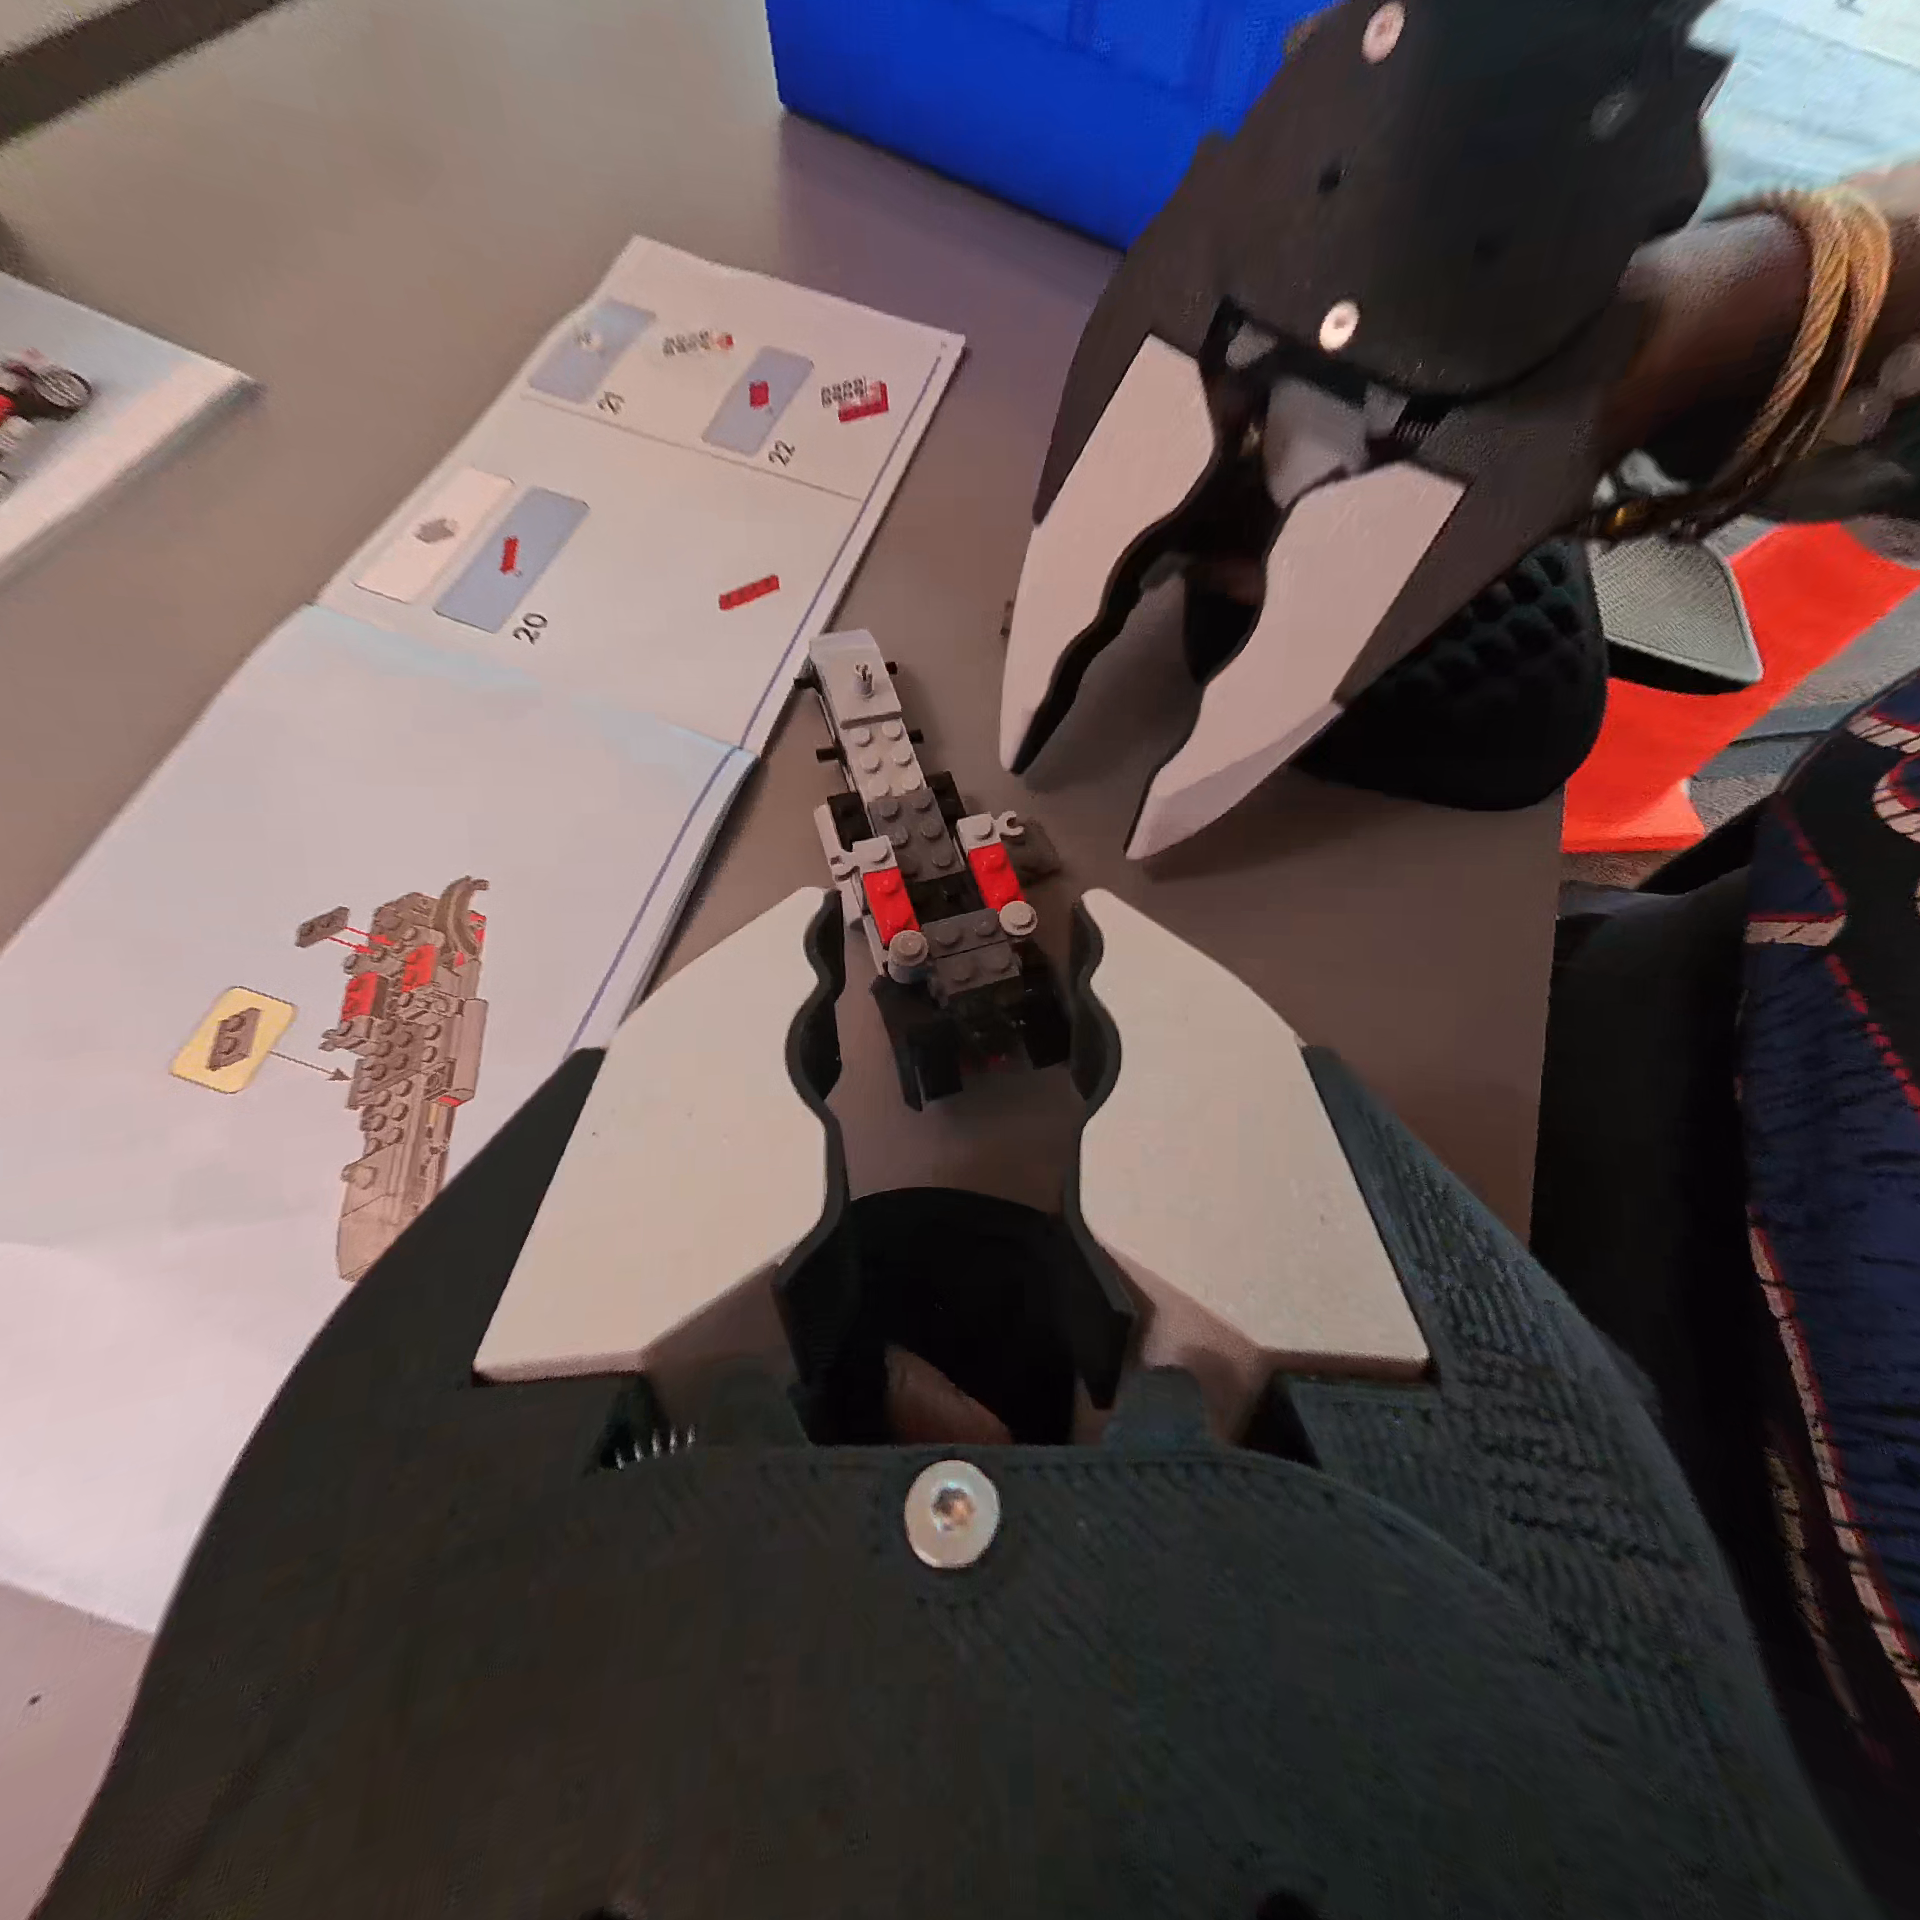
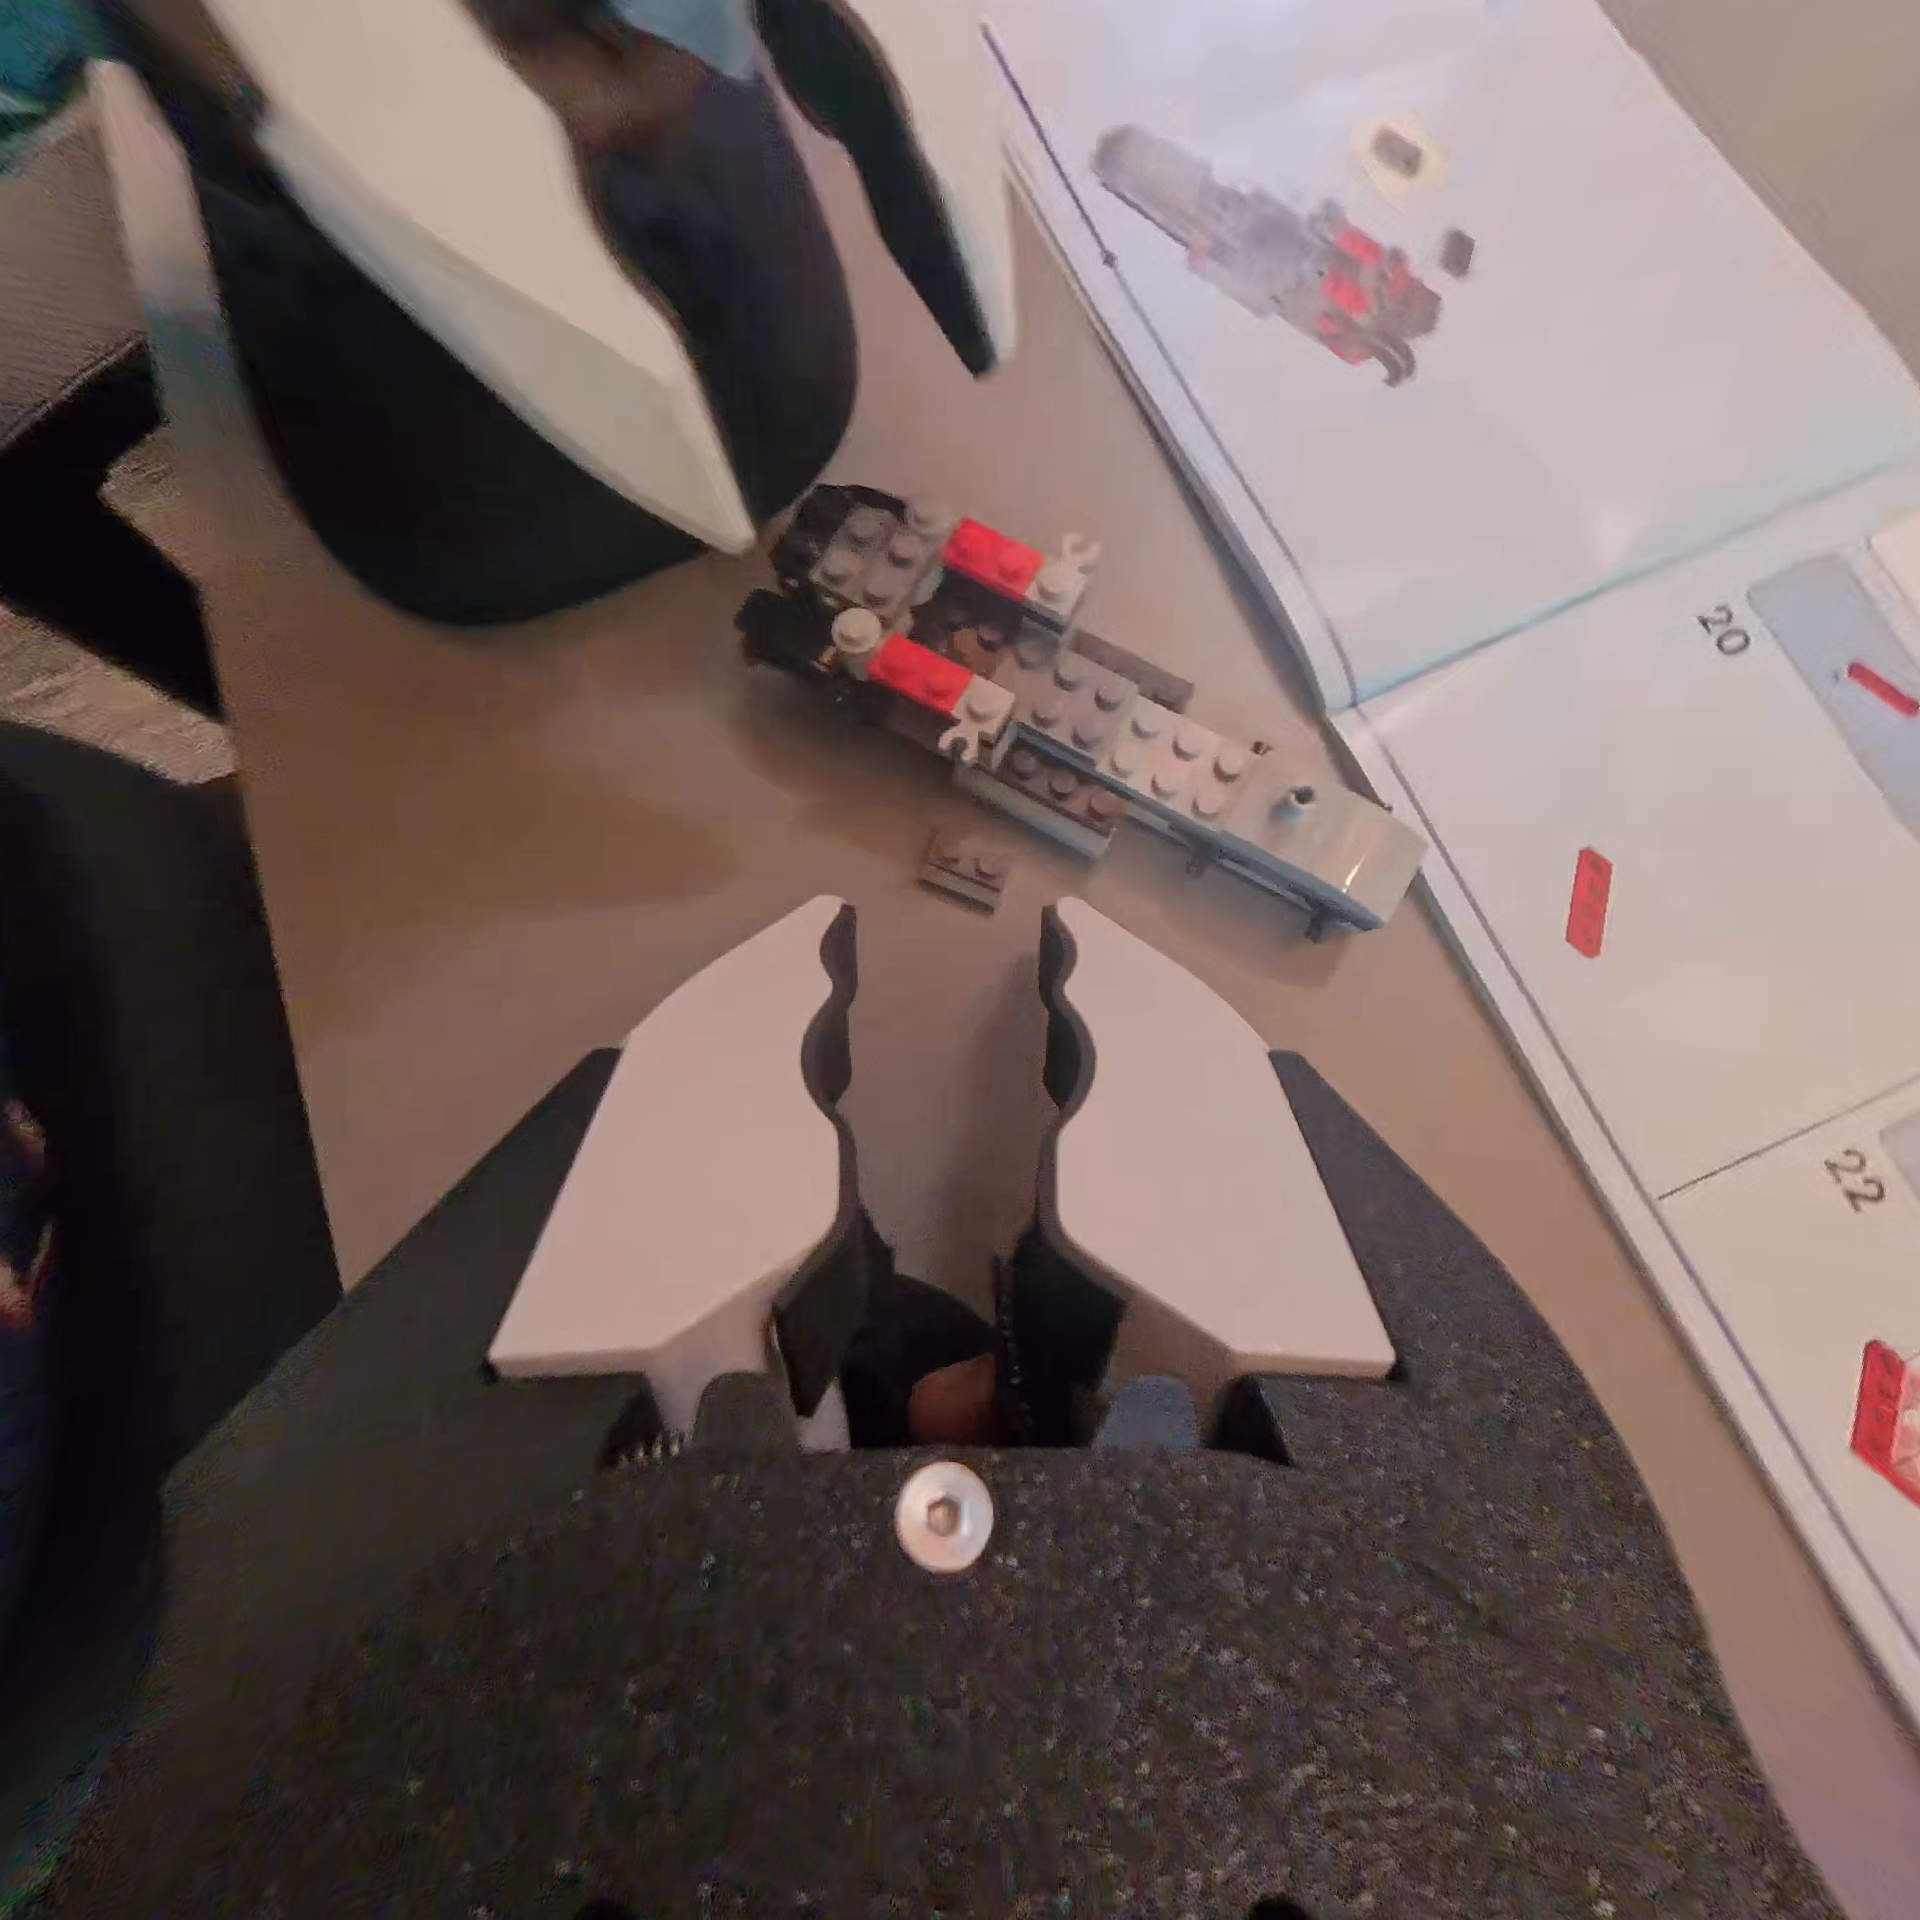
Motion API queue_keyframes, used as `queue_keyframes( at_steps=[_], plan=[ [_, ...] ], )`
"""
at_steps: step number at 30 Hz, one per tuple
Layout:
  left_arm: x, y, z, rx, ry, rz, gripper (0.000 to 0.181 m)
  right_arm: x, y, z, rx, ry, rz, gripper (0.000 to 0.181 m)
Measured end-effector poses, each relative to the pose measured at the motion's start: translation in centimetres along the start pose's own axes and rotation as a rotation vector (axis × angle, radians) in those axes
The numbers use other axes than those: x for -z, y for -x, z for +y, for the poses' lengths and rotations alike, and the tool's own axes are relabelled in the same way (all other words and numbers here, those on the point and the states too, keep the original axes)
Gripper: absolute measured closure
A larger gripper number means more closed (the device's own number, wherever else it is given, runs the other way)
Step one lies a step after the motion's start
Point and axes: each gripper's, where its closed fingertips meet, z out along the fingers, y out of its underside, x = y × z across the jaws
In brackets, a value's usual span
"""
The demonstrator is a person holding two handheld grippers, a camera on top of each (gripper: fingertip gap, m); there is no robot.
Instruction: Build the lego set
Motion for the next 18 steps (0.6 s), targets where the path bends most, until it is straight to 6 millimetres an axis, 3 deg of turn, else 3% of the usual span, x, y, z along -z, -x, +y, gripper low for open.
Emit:
queue_keyframes(
  at_steps=[5, 9, 14, 18],
  plan=[
    [0.9, -0.2, -0.4, -0.037, -0.065, -0.047, 0.141, -0.7, -0.4, -0.1, -0.104, 0.036, 0.124, 0.148],
    [0.6, -0.1, 0.9, -0.038, 0.009, -0.008, 0.137, -1.1, -0.5, -0.1, -0.205, 0.015, 0.177, 0.155],
    [-0.2, -0.2, 2.2, 0.037, 0.121, 0.109, 0.129, -1.5, -0.7, -0.4, -0.166, 0.028, 0.218, 0.165],
    [-0.9, -0.8, 2.6, 0.104, 0.167, 0.166, 0.129, -0.9, -0.7, -0.2, -0.249, -0.016, 0.160, 0.165]
  ],
)
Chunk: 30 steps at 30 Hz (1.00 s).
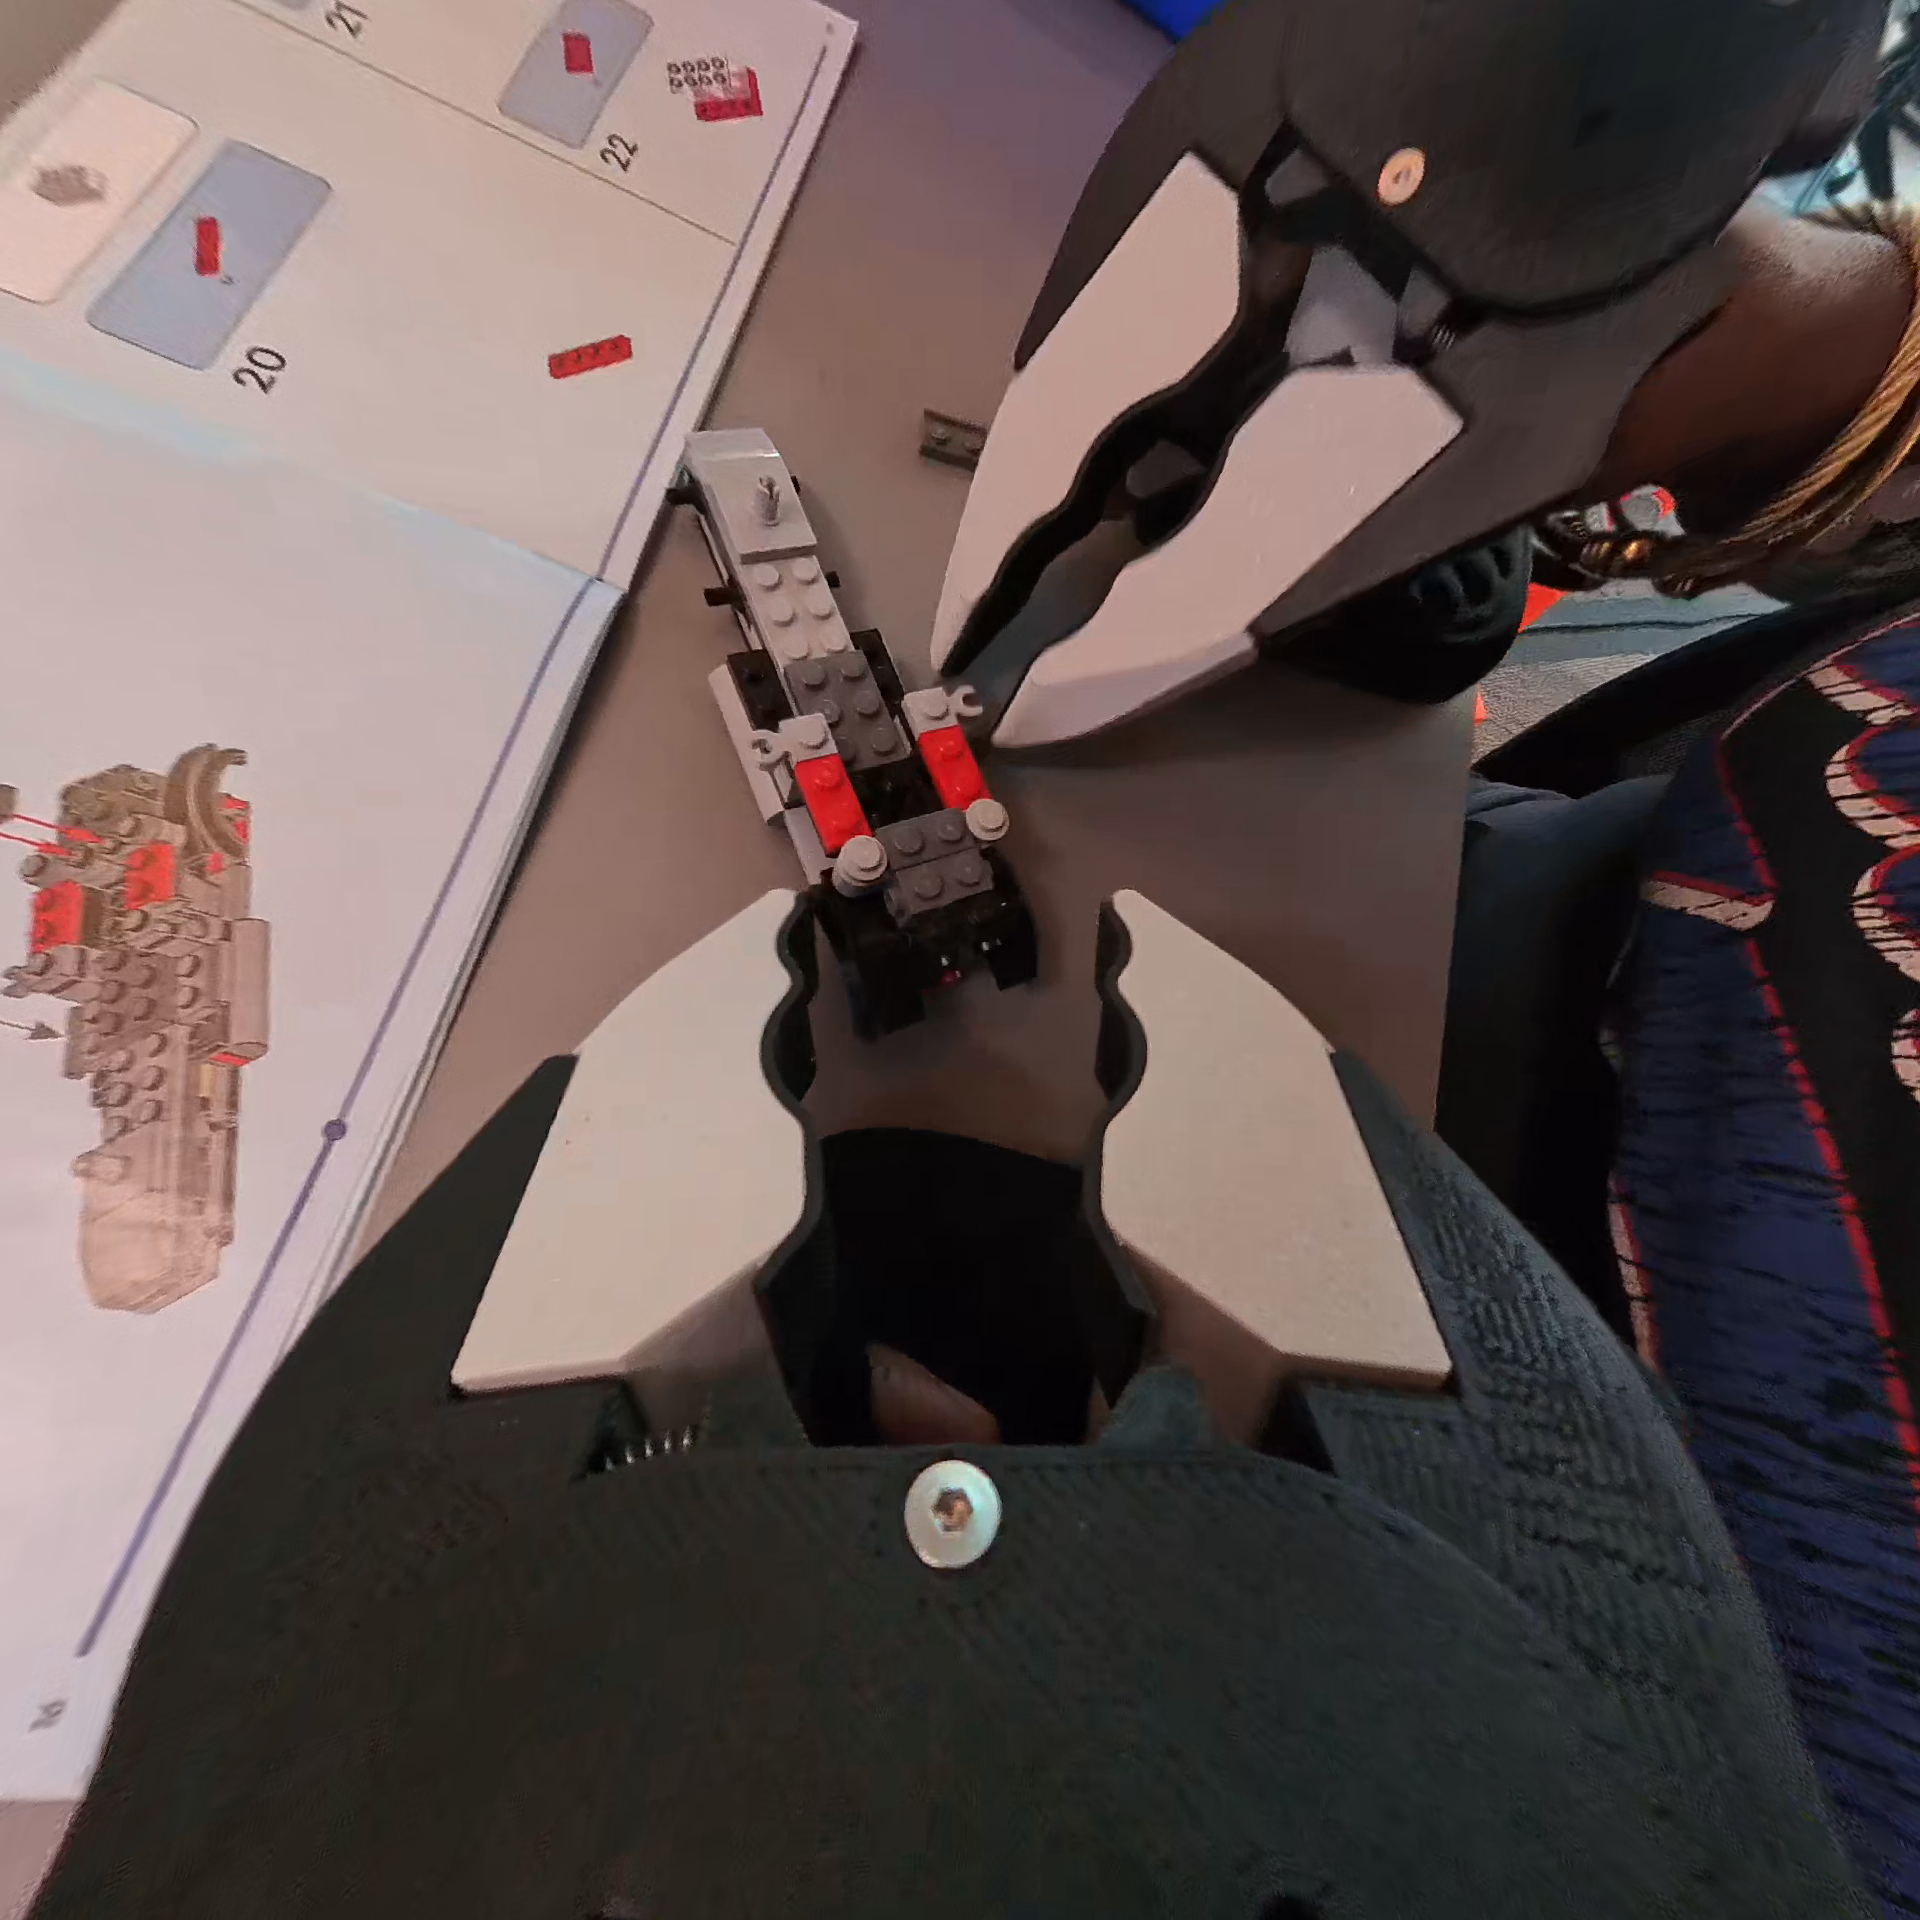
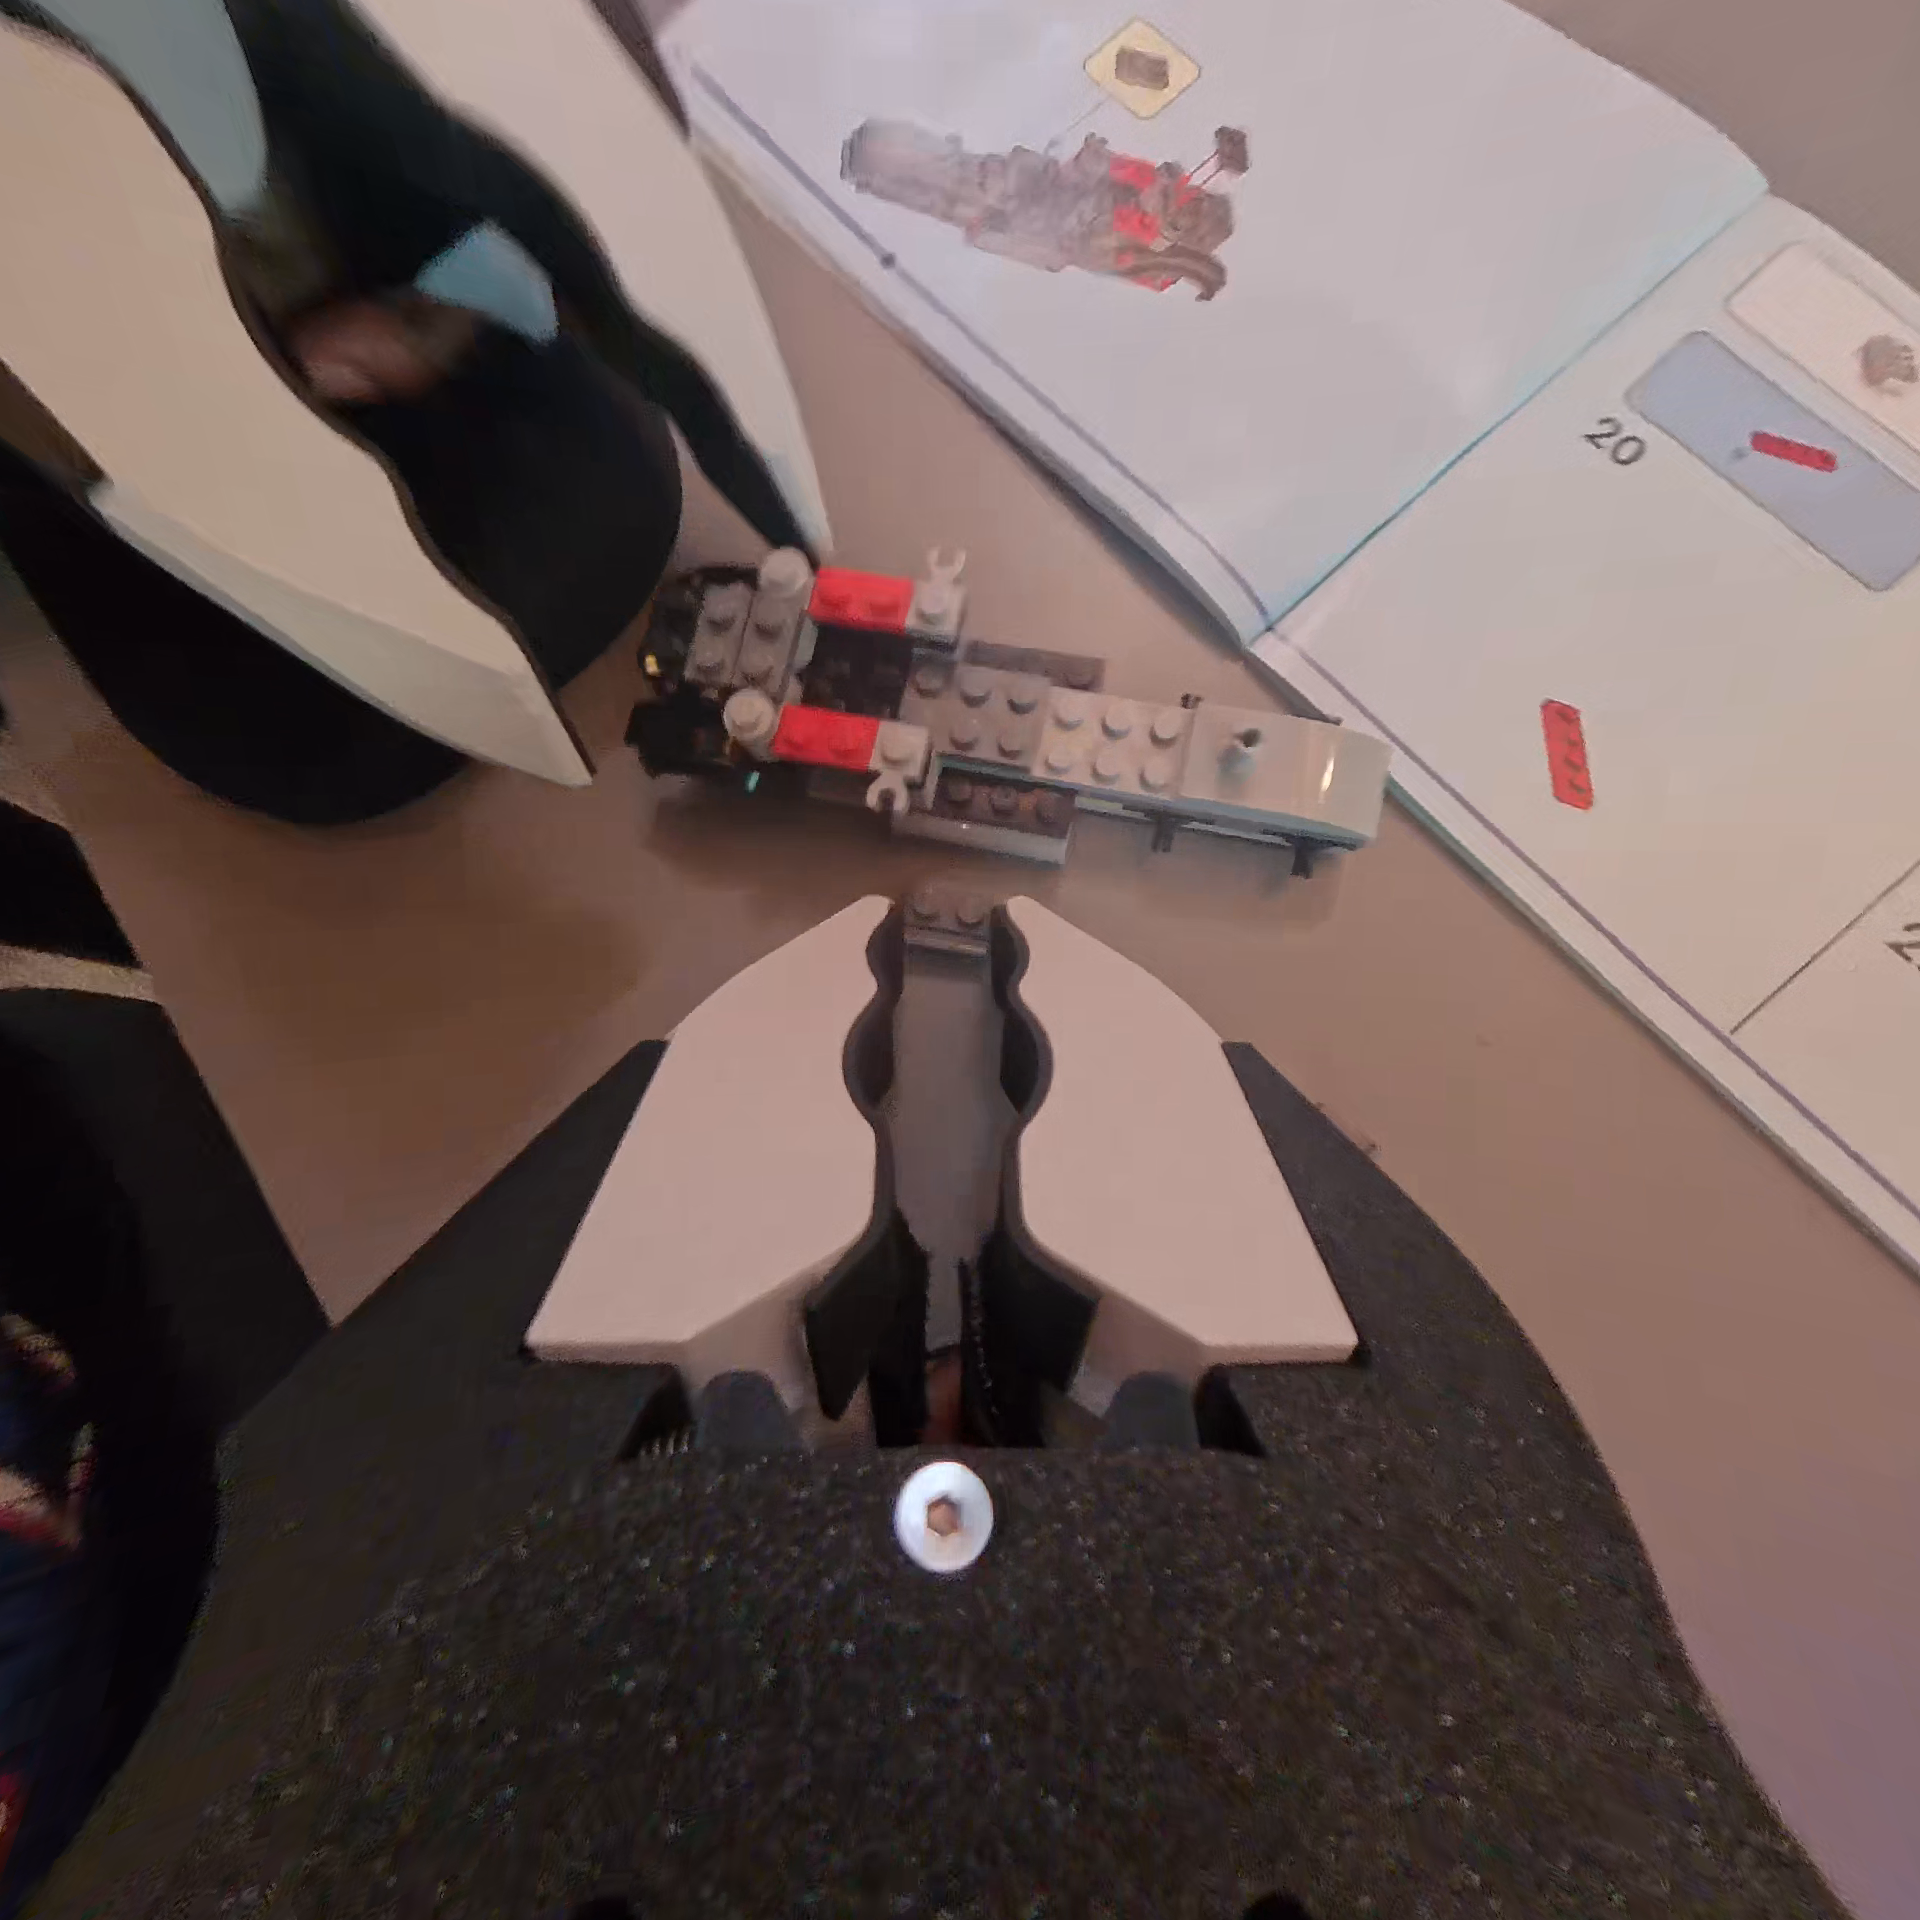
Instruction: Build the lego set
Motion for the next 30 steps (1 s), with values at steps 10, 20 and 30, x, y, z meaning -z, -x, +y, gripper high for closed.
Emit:
queue_keyframes(
  at_steps=[10, 20, 30],
  plan=[
    [-0.8, -0.6, 0.7, 0.013, 0.046, 0.014, 0.133, 1.3, -0.9, -1.9, -0.101, -0.155, -0.090, 0.165],
    [-0.8, -0.7, 0.8, -0.003, 0.035, 0.015, 0.135, 0.5, -1.0, -2.0, -0.070, -0.085, -0.147, 0.166],
    [-0.8, -0.6, 0.7, 0.007, 0.029, 0.019, 0.138, 0.3, -0.2, -1.9, -0.157, -0.041, -0.273, 0.165]
  ],
)
